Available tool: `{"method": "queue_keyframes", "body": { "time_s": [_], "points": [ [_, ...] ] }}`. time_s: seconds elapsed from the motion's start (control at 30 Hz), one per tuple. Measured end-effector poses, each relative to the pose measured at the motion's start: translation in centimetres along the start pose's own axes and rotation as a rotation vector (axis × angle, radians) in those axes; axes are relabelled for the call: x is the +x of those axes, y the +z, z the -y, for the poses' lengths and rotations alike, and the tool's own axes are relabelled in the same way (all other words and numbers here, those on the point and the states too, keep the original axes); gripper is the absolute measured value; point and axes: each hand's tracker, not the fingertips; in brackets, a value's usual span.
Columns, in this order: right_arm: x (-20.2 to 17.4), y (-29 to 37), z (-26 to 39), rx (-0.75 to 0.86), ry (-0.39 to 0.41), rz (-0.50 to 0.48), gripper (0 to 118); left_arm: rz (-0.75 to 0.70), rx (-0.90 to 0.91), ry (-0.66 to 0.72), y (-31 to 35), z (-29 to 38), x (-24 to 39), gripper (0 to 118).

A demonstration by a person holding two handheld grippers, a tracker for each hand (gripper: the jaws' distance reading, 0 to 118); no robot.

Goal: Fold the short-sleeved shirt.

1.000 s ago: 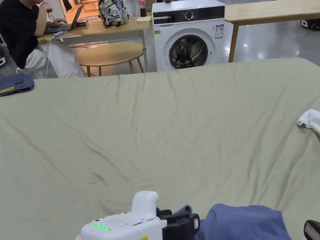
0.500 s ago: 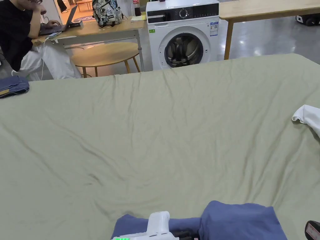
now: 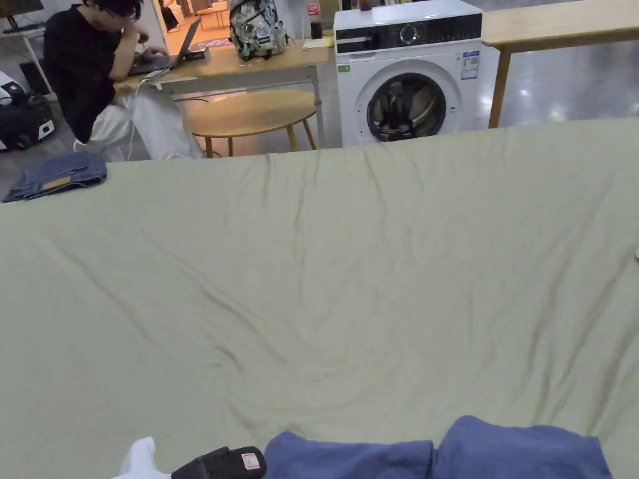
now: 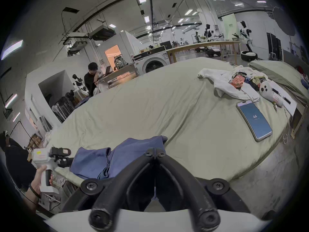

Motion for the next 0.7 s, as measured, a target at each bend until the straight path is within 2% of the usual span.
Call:
{"method": "queue_keyframes", "body": {
  "time_s": [0.07, 0.13, 0.17, 0.2, 0.23, 0.3, 0.33, 0.43, 0.5, 0.57, 0.7],
  "points": [
    [-0.1, 0.1, -0.1, -0.002, 0.000, 0.001, 0, 0.126, -0.036, 0.078, -2.7, 1.1, -0.8, 66],
    [-0.1, 0.3, -0.2, -0.001, 0.000, 0.003, 0, 0.294, -0.090, 0.131, -4.7, 2.0, -0.6, 54],
    [0.0, 0.4, -0.2, 0.000, -0.002, 0.003, 0, 0.235, -0.087, 0.092, -5.5, 2.3, -0.4, 20],
    [0.1, 0.4, -0.2, 0.000, -0.003, 0.003, 0, 0.139, -0.066, 0.043, -5.7, 3.0, 1.0, 8],
    [0.1, 0.6, -0.3, 0.001, -0.003, 0.006, 0, 0.048, -0.055, 0.021, -5.6, 3.1, 1.4, 8],
    [0.3, 0.8, -0.3, 0.007, -0.001, 0.012, 0, 0.177, -0.007, 0.083, -4.1, 3.0, 1.5, 7],
    [0.4, 0.9, -0.4, 0.009, -0.001, 0.013, 0, 0.187, 0.048, 0.070, -2.6, 1.7, 1.3, 6],
    [0.8, 0.7, -0.6, 0.014, -0.014, 0.009, 0, 0.119, 0.142, -0.051, 2.4, -0.2, 3.9, 6],
    [1.0, 0.4, -0.7, 0.013, -0.025, -0.001, 0, 0.079, 0.156, -0.186, 5.7, -1.8, 5.9, 6],
    [1.2, 0.1, -0.7, 0.015, -0.028, 0.000, 0, -0.051, 0.244, -0.314, 7.8, -1.6, 9.5, 6],
    [1.2, -0.1, -0.5, 0.016, -0.051, -0.014, 0, -0.070, 0.159, -0.479, 4.1, 0.9, 14.4, 6]
  ]
}}
